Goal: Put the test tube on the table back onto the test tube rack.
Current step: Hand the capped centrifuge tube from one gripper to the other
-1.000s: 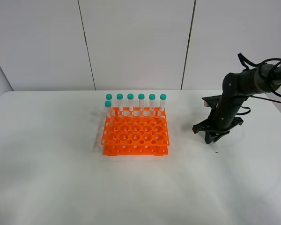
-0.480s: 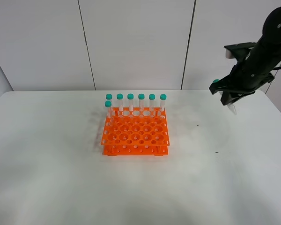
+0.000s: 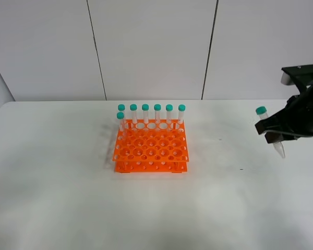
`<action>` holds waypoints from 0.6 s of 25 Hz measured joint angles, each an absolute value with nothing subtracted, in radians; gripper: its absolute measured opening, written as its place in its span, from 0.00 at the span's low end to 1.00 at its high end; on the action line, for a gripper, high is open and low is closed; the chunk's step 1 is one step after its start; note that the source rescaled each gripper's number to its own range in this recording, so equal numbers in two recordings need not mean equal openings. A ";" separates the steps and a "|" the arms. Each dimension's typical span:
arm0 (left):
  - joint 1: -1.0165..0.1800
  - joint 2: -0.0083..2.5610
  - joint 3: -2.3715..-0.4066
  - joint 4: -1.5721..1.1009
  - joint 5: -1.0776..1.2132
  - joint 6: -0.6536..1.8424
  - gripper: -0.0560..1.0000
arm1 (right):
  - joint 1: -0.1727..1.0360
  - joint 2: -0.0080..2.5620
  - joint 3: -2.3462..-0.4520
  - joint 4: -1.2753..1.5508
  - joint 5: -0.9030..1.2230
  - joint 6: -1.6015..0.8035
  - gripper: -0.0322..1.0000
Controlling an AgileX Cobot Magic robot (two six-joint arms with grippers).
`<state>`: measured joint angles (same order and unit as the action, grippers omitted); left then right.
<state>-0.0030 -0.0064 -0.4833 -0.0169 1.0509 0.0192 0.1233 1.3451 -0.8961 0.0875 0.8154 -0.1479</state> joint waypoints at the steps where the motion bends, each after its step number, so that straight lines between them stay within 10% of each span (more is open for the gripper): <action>1: -0.003 -0.006 -0.483 -0.017 1.051 0.019 0.99 | 0.123 1.345 -0.880 0.105 0.806 -0.148 0.06; 15: -0.003 -0.006 -0.483 -0.017 1.051 0.019 0.99 | 0.393 1.345 -0.868 0.256 0.623 -0.225 0.06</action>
